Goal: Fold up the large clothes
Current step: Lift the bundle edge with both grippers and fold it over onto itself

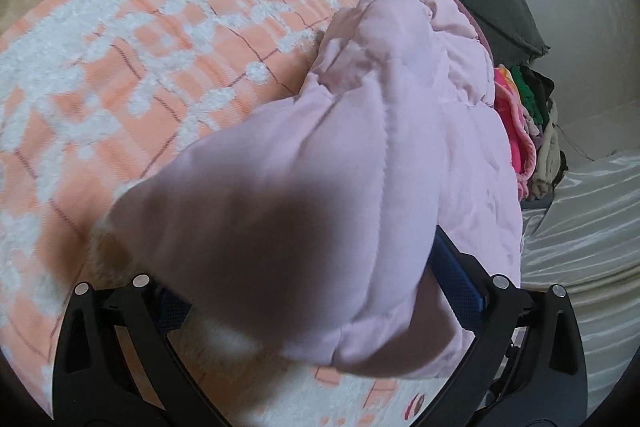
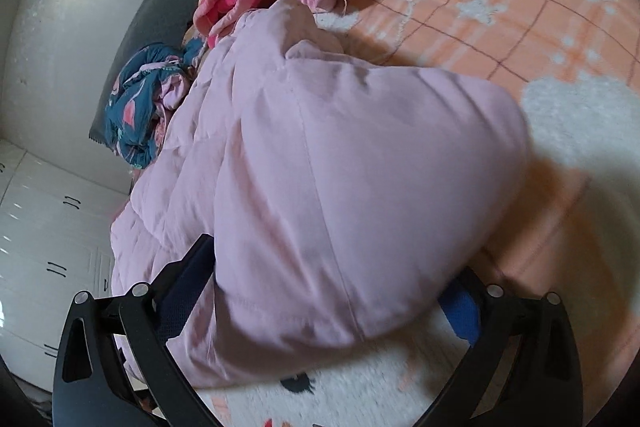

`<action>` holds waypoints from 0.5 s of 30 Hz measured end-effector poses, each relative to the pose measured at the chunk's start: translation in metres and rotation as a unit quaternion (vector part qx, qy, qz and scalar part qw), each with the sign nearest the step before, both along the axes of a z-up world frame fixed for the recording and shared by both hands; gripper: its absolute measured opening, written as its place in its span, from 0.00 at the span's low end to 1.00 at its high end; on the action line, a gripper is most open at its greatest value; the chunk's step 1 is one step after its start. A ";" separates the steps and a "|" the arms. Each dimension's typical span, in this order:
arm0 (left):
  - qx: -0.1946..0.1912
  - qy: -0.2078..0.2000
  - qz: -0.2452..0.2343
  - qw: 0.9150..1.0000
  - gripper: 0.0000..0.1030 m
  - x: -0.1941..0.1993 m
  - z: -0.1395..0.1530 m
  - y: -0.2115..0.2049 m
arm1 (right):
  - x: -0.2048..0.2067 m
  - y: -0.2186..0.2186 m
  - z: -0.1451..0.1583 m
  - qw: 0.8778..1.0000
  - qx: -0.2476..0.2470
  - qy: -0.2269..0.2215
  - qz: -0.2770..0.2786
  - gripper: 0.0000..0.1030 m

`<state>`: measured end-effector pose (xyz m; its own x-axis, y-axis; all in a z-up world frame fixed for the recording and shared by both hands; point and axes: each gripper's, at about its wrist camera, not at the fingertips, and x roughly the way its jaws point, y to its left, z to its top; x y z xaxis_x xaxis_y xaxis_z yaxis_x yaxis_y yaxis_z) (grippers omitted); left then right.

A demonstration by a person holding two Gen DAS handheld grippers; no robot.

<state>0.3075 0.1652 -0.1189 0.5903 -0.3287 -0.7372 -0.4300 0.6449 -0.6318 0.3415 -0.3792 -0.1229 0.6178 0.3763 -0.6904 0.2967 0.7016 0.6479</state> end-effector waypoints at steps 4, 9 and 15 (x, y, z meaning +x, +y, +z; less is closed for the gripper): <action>0.012 -0.006 0.000 1.000 0.92 0.004 -0.001 -0.003 | 0.007 0.005 0.000 1.000 -0.014 -0.007 -0.005 0.96; 0.028 -0.013 0.004 0.999 0.92 0.007 0.000 -0.008 | 0.007 0.010 0.001 0.999 -0.037 -0.024 -0.007 0.89; 0.061 -0.023 -0.009 0.998 0.81 0.010 0.008 -0.015 | 0.007 0.024 0.016 0.994 -0.086 -0.059 0.019 0.58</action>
